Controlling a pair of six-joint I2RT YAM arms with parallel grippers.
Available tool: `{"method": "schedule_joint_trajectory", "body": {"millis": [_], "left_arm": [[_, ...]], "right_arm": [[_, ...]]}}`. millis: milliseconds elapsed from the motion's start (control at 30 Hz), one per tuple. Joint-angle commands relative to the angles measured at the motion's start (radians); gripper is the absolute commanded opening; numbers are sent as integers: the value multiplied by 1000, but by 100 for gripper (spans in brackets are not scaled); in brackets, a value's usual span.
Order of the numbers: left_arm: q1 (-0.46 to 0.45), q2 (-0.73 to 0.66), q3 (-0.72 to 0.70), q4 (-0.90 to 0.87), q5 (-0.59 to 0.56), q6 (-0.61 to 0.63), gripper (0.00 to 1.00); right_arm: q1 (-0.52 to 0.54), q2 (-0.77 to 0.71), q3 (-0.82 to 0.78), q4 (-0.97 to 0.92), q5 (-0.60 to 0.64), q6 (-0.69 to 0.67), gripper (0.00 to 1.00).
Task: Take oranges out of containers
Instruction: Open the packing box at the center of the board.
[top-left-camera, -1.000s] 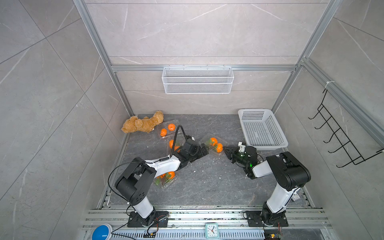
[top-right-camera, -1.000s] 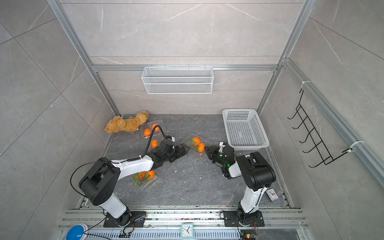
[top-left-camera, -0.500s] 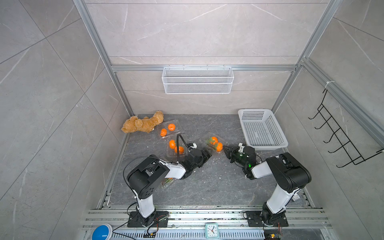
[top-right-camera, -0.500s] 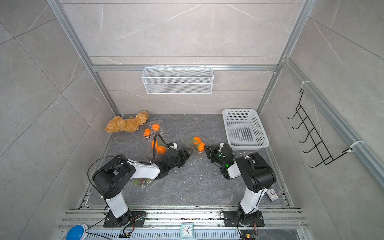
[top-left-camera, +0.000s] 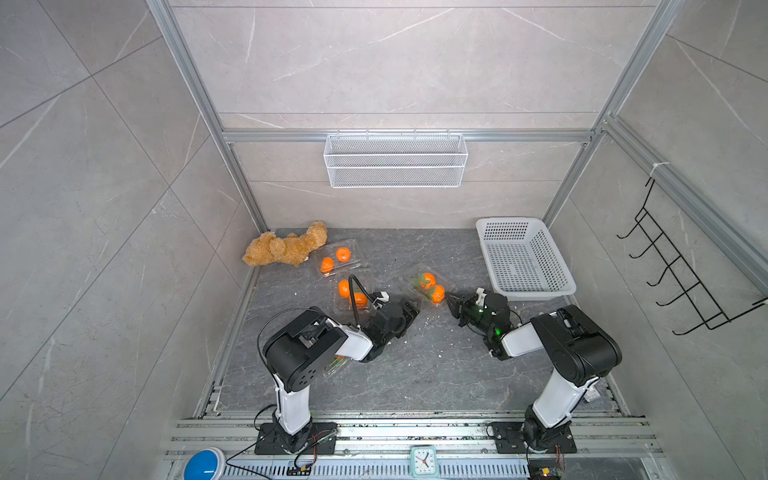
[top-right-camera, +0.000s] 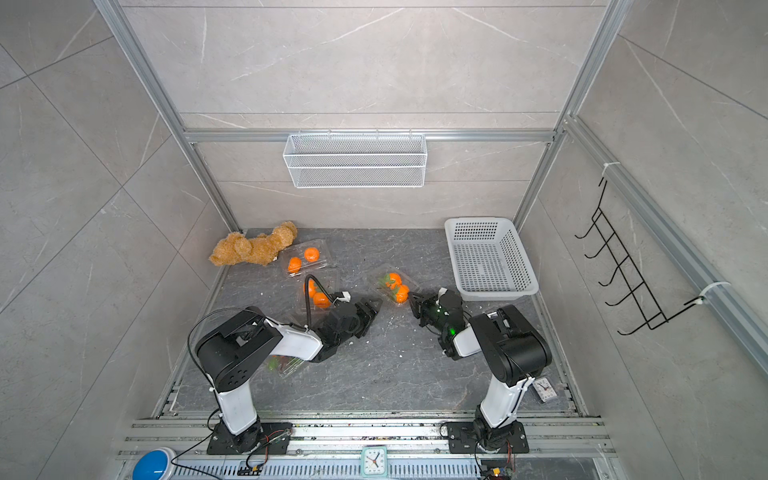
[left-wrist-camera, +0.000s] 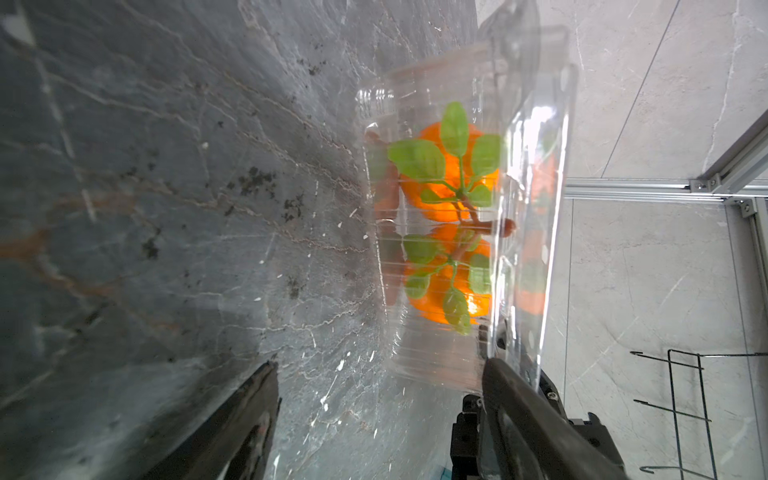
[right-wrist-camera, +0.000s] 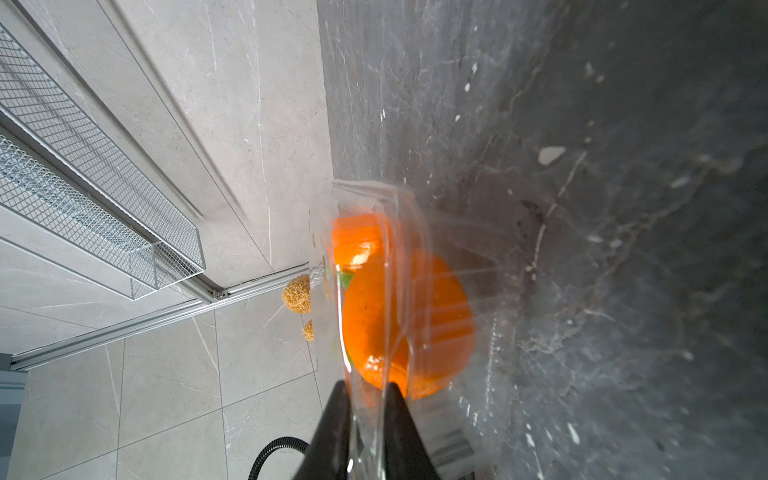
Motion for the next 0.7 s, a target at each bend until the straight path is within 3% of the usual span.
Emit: {"method": "schedule_joint_trajectory", "body": {"millis": [0, 667], "left_arm": [[-3, 24, 32, 76, -18, -15, 78], [-2, 103, 44, 230, 30, -8, 76]], "right_arm": [[7, 0, -6, -20, 9, 14, 16], [10, 7, 2, -19, -4, 13, 16]]}}
